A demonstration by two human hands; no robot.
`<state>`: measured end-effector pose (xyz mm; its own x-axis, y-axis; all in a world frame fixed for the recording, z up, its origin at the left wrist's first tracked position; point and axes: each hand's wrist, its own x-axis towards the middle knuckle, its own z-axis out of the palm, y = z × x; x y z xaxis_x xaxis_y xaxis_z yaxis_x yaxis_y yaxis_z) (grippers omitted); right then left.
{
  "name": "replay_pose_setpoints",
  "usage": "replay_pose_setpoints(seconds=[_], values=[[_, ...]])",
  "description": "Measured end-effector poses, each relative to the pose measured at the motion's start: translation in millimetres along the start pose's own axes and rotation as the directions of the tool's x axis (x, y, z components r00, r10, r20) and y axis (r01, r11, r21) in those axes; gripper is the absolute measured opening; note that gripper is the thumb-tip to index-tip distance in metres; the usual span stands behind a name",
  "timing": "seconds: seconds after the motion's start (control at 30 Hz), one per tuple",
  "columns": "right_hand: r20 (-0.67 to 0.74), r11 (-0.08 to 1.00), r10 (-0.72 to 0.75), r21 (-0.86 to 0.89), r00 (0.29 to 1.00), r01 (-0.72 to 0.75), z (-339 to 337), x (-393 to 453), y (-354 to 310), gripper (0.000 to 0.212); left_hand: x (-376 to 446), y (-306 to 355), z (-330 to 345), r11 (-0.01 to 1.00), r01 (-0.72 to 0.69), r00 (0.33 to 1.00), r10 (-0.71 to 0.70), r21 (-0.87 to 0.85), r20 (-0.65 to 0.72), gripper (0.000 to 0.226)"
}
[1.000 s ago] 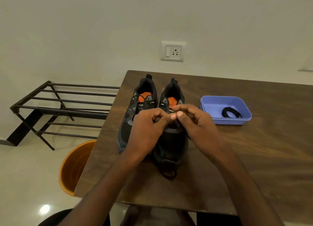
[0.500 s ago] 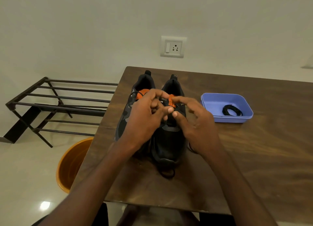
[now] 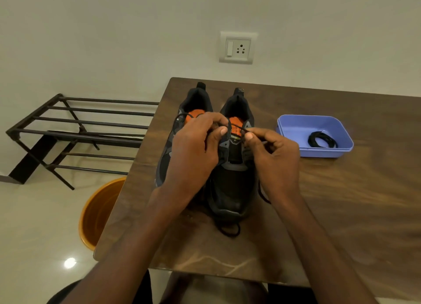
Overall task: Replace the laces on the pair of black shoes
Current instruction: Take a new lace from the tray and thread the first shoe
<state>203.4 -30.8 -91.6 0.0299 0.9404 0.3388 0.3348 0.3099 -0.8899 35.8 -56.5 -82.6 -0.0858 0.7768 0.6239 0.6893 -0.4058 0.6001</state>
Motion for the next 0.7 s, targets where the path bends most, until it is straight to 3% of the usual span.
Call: replay_pose_setpoints(seconds=[0.1, 0.23, 0.33, 0.53, 0.7], values=[[-0.042, 1.0, -0.02, -0.022, 0.999, 0.019, -0.5, 1.3, 0.6, 0.019, -8.6, -0.7, 3.8, 0.976, -0.02, 0.996, 0.001, 0.217, 0.088, 0.014], [-0.02, 0.983, -0.086, -0.161, 0.996, 0.082, 0.2, -1.5, -1.0, 0.019, -20.4, 9.6, 15.3, 0.947, 0.141, 0.968, -0.193, 0.288, 0.162, 0.025], [0.005, 0.971, -0.069, -0.23, 0.998, 0.068, 0.8, -3.0, -1.0, 0.019, -20.1, 16.4, 21.5, 0.91, 0.204, 0.953, -0.269, 0.362, 0.137, 0.028], [0.061, 0.955, 0.038, -0.295, 0.997, -0.018, -1.6, -7.3, 6.2, 0.017, -19.4, 18.4, 21.0, 0.874, 0.371, 0.898, -0.424, 0.312, 0.118, 0.027], [0.095, 0.978, 0.089, -0.199, 0.991, -0.069, 5.9, -4.2, 13.9, 0.009, -21.0, 13.9, 19.4, 0.866, 0.439, 0.88, -0.468, 0.239, 0.084, 0.028]])
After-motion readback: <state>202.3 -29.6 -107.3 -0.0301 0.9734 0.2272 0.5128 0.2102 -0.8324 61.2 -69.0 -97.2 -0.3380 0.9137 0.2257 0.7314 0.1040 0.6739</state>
